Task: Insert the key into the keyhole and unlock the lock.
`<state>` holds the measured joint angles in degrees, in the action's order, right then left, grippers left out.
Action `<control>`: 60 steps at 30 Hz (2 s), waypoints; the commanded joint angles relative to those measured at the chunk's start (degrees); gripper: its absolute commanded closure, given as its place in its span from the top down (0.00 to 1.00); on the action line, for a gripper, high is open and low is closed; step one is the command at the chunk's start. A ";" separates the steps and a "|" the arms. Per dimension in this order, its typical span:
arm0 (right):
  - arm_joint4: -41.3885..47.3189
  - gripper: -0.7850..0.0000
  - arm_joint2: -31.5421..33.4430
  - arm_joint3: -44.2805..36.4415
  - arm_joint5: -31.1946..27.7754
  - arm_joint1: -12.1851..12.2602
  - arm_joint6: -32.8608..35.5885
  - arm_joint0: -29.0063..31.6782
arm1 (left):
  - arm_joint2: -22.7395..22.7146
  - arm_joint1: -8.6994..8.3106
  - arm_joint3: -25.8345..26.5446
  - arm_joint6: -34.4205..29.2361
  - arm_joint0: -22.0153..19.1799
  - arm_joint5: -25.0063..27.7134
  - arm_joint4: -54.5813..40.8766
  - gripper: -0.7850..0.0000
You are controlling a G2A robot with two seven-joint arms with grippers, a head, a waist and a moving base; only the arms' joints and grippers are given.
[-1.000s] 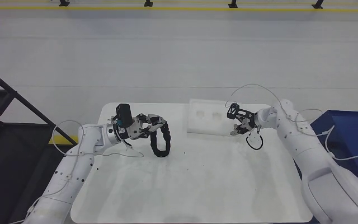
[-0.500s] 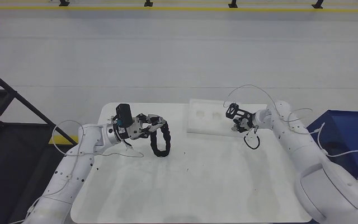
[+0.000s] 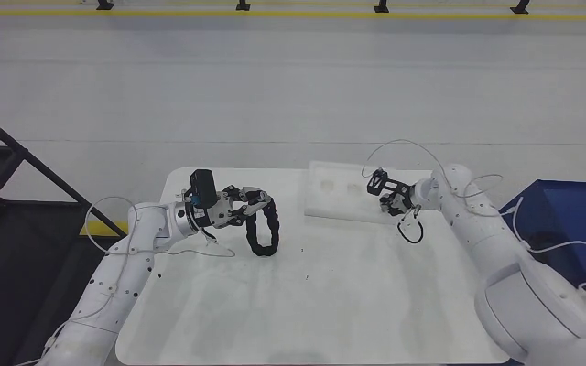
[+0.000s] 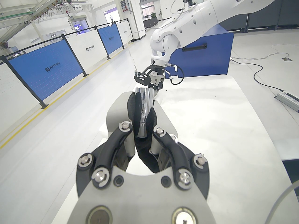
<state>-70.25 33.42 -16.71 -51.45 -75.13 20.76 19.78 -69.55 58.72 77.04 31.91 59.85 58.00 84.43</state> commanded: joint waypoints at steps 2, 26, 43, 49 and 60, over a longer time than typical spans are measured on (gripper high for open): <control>-0.93 0.00 -0.22 -0.22 -0.65 0.04 -0.70 -0.34 | 0.00 0.00 0.00 0.00 0.00 0.00 0.00 0.00; -1.78 0.00 4.65 -8.76 -2.75 6.19 -9.30 1.77 | 0.00 0.00 0.00 0.00 0.00 0.00 0.00 0.00; 2.81 0.00 9.16 -29.08 8.52 9.22 15.55 10.17 | 0.00 0.00 0.00 0.00 0.00 0.00 0.00 0.00; 6.88 0.00 14.64 -36.13 6.71 11.75 17.06 13.52 | 0.00 0.00 0.00 0.00 0.00 0.00 0.00 0.00; 17.05 0.00 32.74 -64.57 0.86 18.70 14.68 32.43 | 0.00 0.00 0.00 0.00 0.00 0.00 0.00 0.00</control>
<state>-52.99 64.49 -78.24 -50.51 -56.89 35.74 50.09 -69.55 58.72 77.04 31.91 59.85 58.00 84.43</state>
